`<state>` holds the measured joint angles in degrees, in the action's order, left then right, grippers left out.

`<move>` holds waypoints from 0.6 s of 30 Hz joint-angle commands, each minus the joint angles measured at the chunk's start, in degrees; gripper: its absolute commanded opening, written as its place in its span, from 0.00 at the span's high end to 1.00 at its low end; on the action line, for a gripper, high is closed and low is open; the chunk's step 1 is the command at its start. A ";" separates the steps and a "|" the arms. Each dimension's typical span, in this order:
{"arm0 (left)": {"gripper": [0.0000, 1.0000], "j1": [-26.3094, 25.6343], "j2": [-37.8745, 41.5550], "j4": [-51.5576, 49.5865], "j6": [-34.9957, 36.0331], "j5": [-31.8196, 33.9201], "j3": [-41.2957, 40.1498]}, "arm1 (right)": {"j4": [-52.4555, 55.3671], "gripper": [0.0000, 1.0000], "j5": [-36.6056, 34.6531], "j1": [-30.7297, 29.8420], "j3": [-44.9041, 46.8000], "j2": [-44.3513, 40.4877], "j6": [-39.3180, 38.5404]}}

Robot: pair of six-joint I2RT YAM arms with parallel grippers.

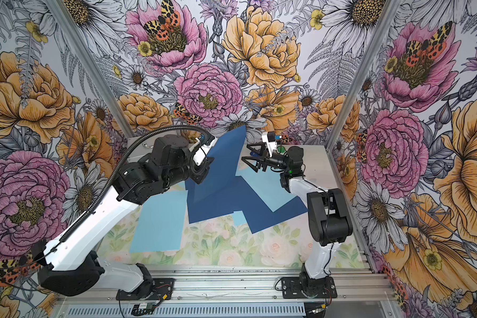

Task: Sort the scattered colored papers by color
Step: Pick up the colored paper.

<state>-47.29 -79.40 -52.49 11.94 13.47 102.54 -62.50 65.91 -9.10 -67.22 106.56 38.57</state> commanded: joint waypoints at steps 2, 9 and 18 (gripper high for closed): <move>0.76 -0.11 1.46 2.50 -1.91 -4.15 -0.50 | -17.13 0.10 1.83 -1.81 -4.82 3.35 15.41; 0.76 1.54 1.74 3.13 -2.89 -4.25 -1.04 | -17.16 0.36 4.97 -4.37 -7.13 3.59 18.30; 0.76 4.35 1.74 4.86 -3.89 -5.21 -2.32 | -17.16 1.00 5.84 -4.21 -5.57 2.95 21.48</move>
<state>-43.88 -78.91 -49.63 9.02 9.52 100.86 -78.13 70.85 -13.45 -73.34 110.24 58.39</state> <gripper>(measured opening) 0.244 0.051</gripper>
